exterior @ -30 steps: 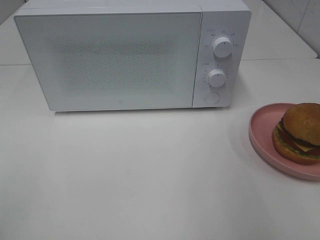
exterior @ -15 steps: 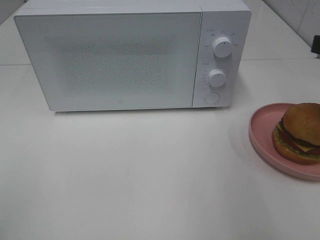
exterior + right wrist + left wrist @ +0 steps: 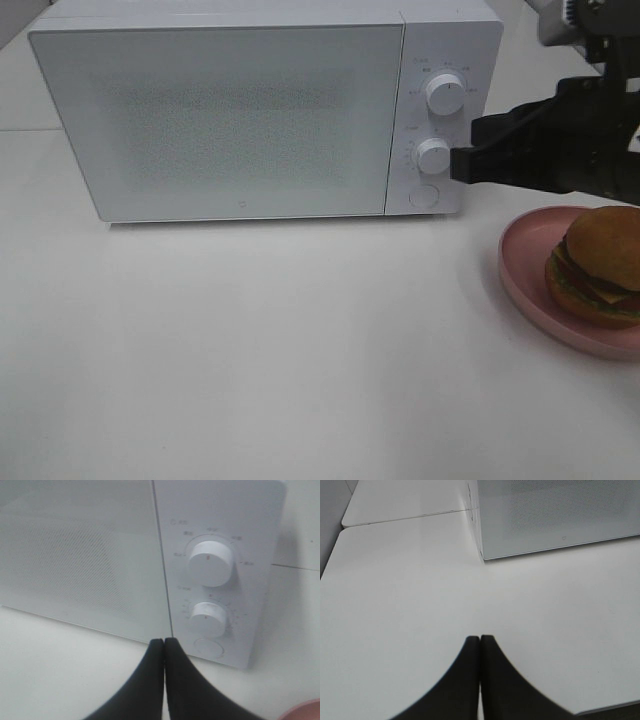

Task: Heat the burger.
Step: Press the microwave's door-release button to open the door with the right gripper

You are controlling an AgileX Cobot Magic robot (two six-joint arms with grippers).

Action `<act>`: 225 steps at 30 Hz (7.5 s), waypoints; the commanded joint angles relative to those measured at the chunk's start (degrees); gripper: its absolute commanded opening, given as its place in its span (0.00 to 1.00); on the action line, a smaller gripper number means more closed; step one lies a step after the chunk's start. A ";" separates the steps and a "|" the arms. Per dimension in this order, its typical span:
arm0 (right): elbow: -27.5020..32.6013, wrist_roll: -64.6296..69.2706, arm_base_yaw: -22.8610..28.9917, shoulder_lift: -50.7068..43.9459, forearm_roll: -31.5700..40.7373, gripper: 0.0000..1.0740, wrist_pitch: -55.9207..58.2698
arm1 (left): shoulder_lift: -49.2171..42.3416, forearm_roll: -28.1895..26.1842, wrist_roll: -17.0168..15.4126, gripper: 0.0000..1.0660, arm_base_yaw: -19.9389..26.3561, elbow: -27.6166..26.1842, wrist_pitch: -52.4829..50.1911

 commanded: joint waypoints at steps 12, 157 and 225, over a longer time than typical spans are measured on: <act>-0.46 3.61 2.18 16.10 2.01 0.00 -14.90 | -1.32 -0.23 -0.29 0.00 -0.34 0.11 0.00; -20.86 70.87 2.35 48.93 21.94 0.00 -37.53 | -1.32 -0.23 -0.23 0.00 -0.34 0.11 0.00; -11.34 74.03 2.58 39.53 15.64 0.01 -31.23 | -1.32 -0.23 -0.23 0.00 -0.34 0.11 0.00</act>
